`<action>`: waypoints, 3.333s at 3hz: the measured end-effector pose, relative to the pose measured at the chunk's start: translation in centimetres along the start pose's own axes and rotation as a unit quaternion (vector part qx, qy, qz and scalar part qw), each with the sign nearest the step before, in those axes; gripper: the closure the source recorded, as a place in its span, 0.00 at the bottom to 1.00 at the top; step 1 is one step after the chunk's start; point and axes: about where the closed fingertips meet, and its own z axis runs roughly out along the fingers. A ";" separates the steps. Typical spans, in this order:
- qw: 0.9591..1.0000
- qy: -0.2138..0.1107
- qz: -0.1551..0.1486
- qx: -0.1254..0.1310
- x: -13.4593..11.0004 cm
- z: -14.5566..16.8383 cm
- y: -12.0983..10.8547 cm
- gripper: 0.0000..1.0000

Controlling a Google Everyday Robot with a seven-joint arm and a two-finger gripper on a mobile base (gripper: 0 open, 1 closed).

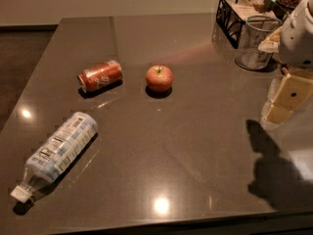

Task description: Pick blue plastic bottle

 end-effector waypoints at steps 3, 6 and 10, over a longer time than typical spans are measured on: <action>0.996 -0.053 -0.068 -0.025 -4.7 0.8 -0.9 0.00; 0.936 -0.191 -0.275 -0.106 -20.4 4.5 3.4 0.00; 0.814 -0.191 -0.518 -0.180 -32.3 12.0 14.7 0.00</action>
Offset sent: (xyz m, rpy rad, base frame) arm 0.0152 0.0222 -0.0006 0.0350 0.0362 0.1228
